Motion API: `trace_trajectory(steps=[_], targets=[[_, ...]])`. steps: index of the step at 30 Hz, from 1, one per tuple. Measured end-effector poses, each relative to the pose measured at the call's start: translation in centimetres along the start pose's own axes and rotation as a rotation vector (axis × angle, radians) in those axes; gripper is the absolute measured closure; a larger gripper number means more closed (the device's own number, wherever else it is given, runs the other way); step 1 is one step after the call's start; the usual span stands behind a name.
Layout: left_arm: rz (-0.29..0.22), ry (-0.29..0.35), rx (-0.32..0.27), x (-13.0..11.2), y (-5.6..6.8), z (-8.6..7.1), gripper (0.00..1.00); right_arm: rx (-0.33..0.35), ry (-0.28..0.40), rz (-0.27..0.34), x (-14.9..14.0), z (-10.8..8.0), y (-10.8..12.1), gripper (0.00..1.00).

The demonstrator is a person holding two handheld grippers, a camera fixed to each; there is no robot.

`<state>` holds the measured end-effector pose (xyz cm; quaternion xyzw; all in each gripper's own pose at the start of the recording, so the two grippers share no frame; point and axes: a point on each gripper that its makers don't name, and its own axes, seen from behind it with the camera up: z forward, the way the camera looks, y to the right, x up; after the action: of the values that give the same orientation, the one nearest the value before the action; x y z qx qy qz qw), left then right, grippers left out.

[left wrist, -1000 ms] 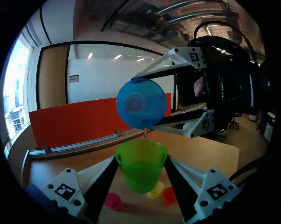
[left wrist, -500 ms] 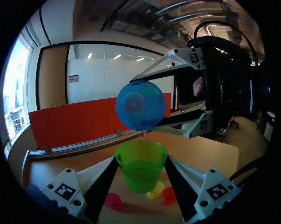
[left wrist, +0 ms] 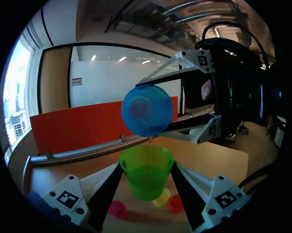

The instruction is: Pour water

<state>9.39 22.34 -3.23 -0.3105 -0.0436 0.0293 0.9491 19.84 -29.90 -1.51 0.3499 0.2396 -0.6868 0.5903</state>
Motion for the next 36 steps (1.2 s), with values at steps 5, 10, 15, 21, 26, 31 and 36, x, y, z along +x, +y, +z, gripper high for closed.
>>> trace_trajectory(steps=[5,10,15,21,26,31,36], targets=[[0.0,-0.001,0.0,0.0,0.0,0.0,0.15,-0.001,0.0,-0.005,0.1,0.0,0.0,0.09],[0.0,-0.001,0.001,0.0,-0.1,0.0,0.15,0.002,-0.001,-0.02,0.2,0.0,-0.1,0.09],[-0.001,-0.001,0.002,-0.1,-0.2,0.0,0.15,0.008,-0.002,-0.027,0.3,0.0,-0.3,0.09],[-0.002,-0.001,0.002,-0.1,-0.1,0.1,0.15,0.009,-0.001,-0.034,0.4,0.1,-0.5,0.09],[-0.002,-0.001,0.002,-0.1,-0.1,0.1,0.15,0.01,-0.001,-0.038,0.6,0.0,-0.6,0.09],[-0.004,-0.001,0.003,-0.1,-0.2,0.1,0.15,0.011,-0.005,-0.043,0.8,-0.3,-0.6,0.09],[-0.003,-0.002,0.002,0.0,-0.2,0.1,0.15,0.01,-0.007,-0.048,1.1,-0.6,-0.7,0.09]])
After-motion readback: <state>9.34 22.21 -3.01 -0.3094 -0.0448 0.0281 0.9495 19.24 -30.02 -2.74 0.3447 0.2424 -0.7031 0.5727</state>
